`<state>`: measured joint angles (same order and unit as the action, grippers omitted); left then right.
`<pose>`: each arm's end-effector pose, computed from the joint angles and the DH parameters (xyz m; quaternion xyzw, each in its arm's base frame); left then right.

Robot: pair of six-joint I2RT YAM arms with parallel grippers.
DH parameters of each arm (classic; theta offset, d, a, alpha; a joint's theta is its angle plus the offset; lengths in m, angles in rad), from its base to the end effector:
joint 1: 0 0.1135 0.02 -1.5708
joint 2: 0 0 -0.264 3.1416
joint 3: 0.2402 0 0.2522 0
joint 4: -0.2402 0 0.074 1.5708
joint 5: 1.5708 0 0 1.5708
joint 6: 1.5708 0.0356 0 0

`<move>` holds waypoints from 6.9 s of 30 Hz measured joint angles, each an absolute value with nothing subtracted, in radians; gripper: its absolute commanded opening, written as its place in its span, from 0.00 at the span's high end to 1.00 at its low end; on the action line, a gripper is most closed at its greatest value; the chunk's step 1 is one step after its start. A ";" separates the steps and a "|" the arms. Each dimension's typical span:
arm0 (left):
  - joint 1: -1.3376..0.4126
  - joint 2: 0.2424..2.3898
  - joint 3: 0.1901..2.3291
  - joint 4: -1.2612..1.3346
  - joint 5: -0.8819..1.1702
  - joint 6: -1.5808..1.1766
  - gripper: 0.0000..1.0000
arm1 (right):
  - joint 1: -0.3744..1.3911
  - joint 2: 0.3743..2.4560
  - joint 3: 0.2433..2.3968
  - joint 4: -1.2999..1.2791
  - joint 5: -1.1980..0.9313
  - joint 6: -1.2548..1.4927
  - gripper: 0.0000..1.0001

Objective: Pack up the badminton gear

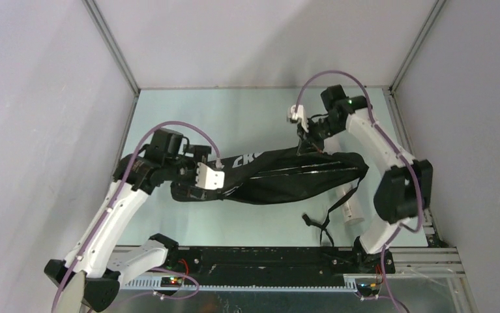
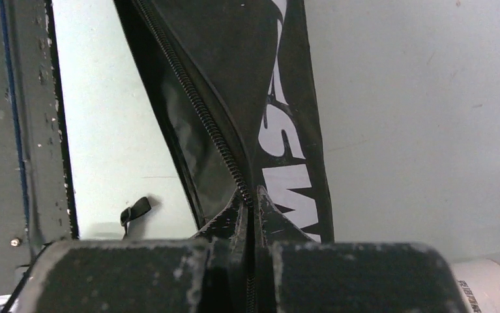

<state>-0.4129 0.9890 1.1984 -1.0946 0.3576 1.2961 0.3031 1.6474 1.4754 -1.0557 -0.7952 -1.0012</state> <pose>0.1507 -0.0796 0.3606 0.7383 0.5634 -0.0101 0.3706 0.3027 0.1213 0.3008 -0.6039 0.6819 0.3047 0.2784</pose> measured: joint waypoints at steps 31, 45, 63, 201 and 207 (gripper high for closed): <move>-0.550 0.762 0.583 -0.638 0.332 1.198 0.00 | 0.176 2.029 1.813 -1.295 -0.899 -0.685 1.00; -0.602 0.735 0.634 -0.676 0.292 1.102 0.00 | 0.151 2.053 1.814 -1.236 -0.912 -0.496 1.00; -0.602 0.839 0.580 -0.605 0.256 1.102 0.02 | 0.136 2.087 1.822 -1.261 -0.955 -0.482 1.00; -0.465 0.881 0.748 -0.647 0.265 0.935 1.00 | 0.899 1.361 0.850 0.015 -0.186 -0.282 1.00; -0.462 0.857 0.727 -0.631 0.187 0.983 1.00 | 0.876 1.390 0.927 -0.231 0.007 -0.156 1.00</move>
